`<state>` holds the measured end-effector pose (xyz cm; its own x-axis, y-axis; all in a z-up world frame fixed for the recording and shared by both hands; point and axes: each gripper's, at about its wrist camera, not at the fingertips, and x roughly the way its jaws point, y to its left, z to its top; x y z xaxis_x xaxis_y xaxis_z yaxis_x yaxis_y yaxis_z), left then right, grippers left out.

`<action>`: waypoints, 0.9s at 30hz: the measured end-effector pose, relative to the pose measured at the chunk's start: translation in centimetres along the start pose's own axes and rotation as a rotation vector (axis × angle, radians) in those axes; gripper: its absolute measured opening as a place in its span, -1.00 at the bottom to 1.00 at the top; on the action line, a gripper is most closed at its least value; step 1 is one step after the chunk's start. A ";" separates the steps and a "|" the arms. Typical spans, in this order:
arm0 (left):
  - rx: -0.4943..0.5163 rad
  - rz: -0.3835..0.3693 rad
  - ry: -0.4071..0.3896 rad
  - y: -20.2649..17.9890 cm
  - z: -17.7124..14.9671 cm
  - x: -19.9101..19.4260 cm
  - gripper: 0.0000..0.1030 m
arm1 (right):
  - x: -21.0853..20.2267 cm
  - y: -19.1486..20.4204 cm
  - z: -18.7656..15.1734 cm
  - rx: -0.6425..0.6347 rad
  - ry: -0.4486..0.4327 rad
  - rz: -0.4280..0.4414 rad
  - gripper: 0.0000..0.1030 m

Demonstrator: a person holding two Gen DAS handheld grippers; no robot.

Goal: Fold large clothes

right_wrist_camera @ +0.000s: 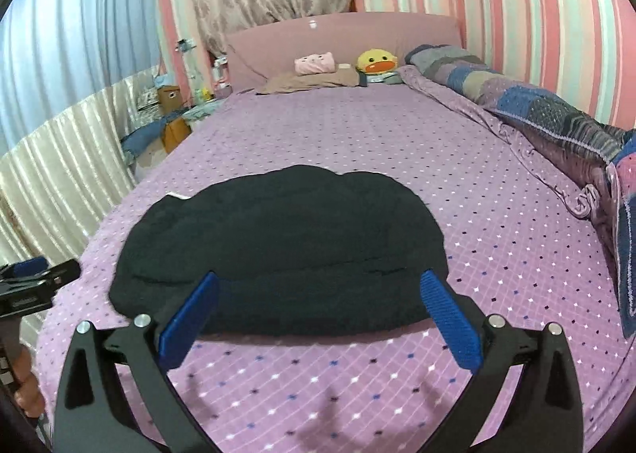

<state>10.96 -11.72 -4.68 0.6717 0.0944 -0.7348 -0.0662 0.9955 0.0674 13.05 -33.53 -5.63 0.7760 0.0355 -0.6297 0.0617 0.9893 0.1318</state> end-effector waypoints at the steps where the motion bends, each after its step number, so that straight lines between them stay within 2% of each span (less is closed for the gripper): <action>1: 0.004 0.006 -0.011 -0.2 0.1 -0.6 0.94 | -0.4 0.5 0.0 -0.009 0.010 -0.006 0.96; 10: 0.002 0.005 -0.073 -0.7 0.1 -5.6 0.94 | -3.9 2.9 1.1 0.012 0.022 0.020 0.96; 12: 0.007 0.012 -0.082 -0.9 0.2 -6.2 0.94 | -4.5 3.6 1.5 -0.013 0.010 0.000 0.96; 16: 0.004 -0.022 -0.079 -0.5 0.2 -7.2 0.94 | -5.7 4.2 2.1 -0.027 -0.017 -0.001 0.96; 27: 0.015 -0.003 -0.128 -0.1 0.9 -9.4 0.94 | -6.5 4.9 2.9 -0.044 -0.033 -0.007 0.96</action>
<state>5.33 -12.70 2.79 0.7606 0.0903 -0.6430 -0.0534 0.9956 0.0766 10.17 -29.30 1.35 0.7959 0.0247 -0.6050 0.0402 0.9948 0.0936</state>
